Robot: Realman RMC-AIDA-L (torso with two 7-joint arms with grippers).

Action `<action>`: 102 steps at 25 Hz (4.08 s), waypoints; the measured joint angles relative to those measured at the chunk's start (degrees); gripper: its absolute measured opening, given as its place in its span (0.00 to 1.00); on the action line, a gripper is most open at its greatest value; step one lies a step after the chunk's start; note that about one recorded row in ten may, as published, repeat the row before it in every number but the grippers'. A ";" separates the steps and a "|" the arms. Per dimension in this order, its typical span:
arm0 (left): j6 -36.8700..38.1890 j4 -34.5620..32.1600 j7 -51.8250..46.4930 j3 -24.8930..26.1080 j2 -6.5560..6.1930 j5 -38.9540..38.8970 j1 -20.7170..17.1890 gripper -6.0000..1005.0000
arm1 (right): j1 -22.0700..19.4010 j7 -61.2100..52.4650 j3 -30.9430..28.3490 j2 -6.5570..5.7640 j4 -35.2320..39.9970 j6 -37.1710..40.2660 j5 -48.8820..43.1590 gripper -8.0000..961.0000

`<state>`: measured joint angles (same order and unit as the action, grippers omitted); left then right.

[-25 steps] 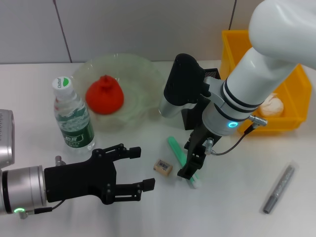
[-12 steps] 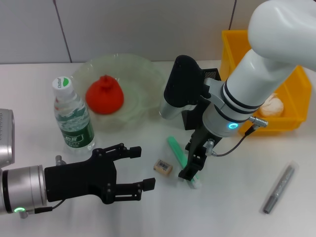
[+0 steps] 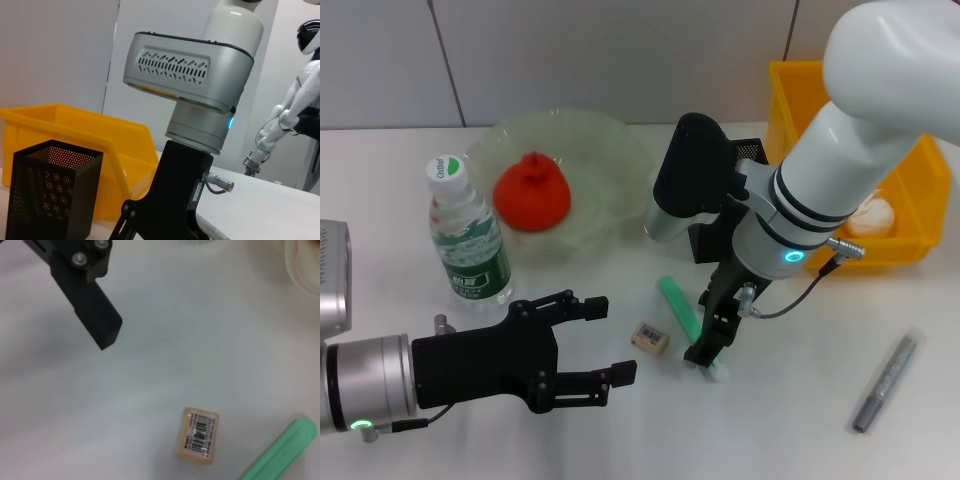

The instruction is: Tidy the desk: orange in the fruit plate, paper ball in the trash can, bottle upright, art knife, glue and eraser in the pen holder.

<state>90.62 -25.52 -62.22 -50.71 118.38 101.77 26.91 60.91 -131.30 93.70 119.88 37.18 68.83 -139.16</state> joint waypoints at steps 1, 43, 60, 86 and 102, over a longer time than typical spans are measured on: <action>0.00 0.03 0.00 0.00 0.00 0.00 0.03 0.87 | 0.00 0.00 0.00 0.00 0.00 0.07 -0.01 0.82; 0.09 0.19 0.10 0.38 0.09 -0.18 0.13 0.87 | 0.27 -0.34 0.70 -0.26 0.10 1.87 -0.15 0.43; 0.08 0.21 0.45 0.44 0.09 -0.18 0.17 0.87 | 0.89 -0.43 0.70 -0.17 -0.15 3.58 -0.28 0.44; 0.57 0.22 1.31 1.23 0.16 -0.53 0.80 0.87 | 0.98 -0.27 0.71 -0.10 -0.07 3.70 -2.40 0.43; 0.20 0.21 1.32 1.23 0.18 -1.95 1.04 0.87 | 2.12 -0.48 0.67 -0.04 -1.44 3.83 -2.01 0.43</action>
<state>90.81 -25.31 -60.90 -49.48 118.56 99.82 27.95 63.03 -131.79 94.37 119.84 35.73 72.65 -141.17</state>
